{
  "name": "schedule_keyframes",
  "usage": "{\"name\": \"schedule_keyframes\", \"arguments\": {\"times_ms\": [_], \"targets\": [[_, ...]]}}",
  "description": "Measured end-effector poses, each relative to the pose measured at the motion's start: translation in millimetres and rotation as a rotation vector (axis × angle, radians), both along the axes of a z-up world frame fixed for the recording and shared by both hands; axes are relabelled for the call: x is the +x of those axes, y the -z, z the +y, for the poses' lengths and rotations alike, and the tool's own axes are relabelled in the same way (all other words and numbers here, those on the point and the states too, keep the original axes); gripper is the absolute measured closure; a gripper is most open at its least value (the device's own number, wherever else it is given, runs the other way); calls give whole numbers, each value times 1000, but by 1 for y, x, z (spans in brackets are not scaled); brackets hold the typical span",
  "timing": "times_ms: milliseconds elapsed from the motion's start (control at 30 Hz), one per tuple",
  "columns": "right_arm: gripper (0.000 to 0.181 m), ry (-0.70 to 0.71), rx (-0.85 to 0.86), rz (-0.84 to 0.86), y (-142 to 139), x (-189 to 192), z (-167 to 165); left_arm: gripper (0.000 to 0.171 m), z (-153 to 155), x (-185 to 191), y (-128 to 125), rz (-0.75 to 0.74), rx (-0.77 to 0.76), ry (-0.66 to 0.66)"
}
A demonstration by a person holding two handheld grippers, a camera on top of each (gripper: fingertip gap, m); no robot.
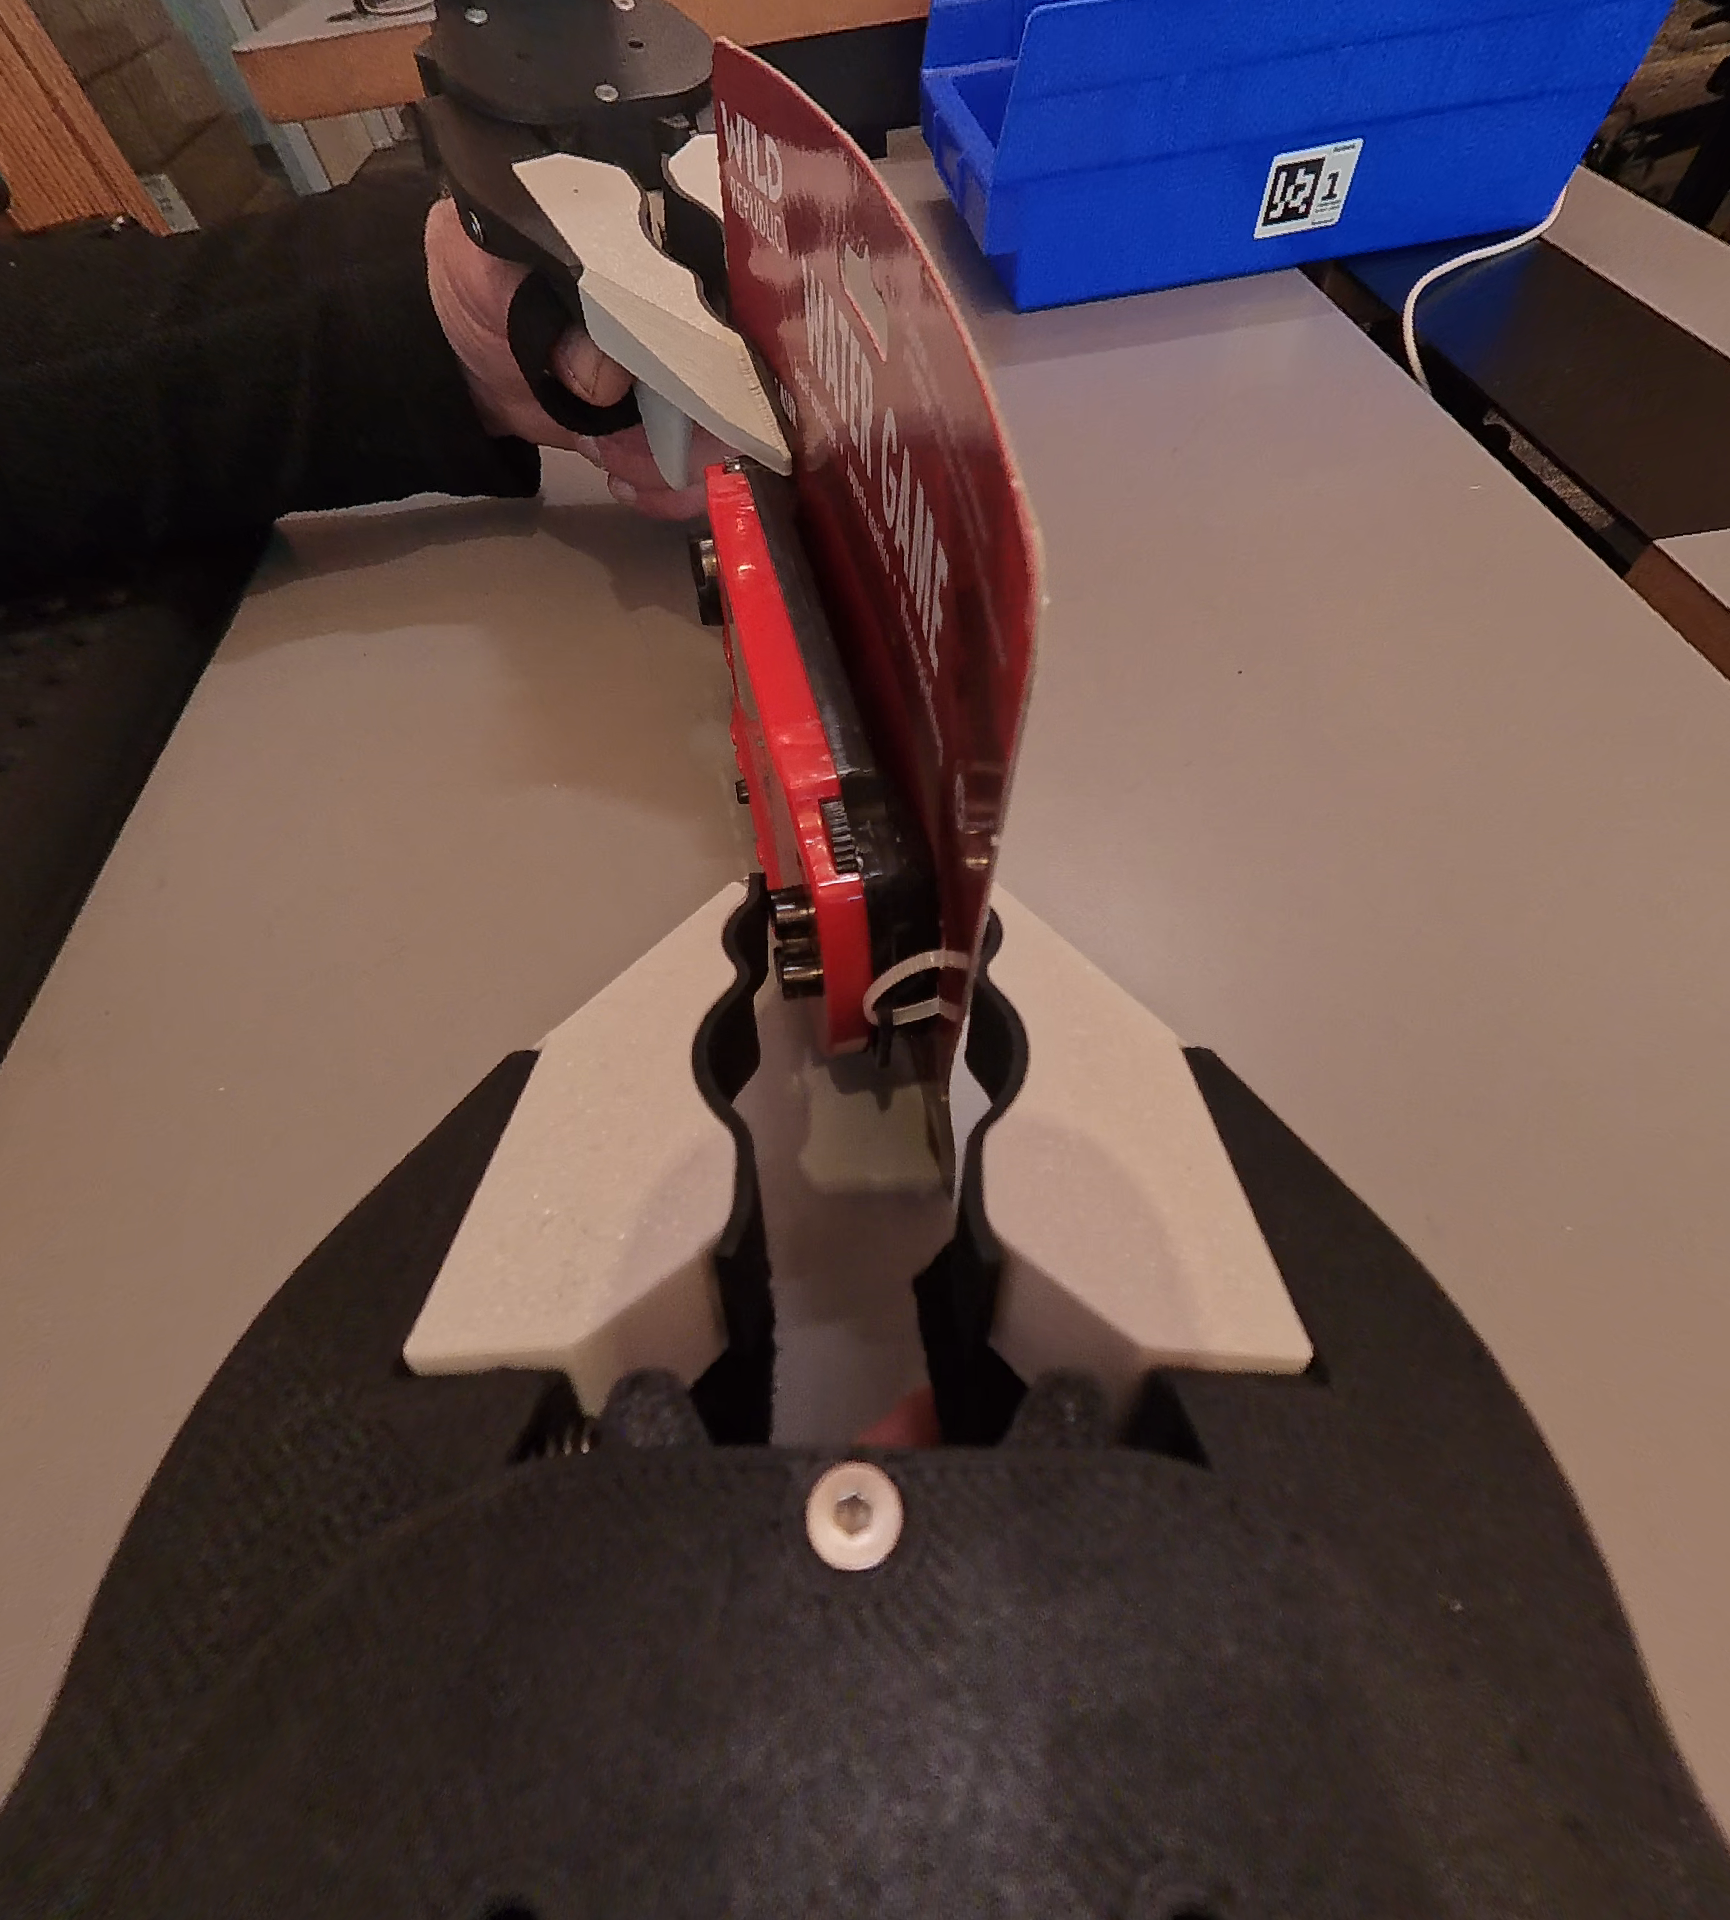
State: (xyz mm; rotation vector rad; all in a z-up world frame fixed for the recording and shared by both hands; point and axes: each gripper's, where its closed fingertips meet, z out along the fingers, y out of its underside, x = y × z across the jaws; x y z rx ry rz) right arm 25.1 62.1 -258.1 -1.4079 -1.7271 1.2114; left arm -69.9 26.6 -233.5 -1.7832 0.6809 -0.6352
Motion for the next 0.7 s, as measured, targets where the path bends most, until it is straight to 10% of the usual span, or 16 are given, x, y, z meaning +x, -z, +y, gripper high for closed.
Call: {"name": "schedule_keyframes", "arguments": {"times_ms": [700], "targets": [[155,-18,-15,-3,0,1,-2,171,1,1,0,-2,-2,-10]]}}
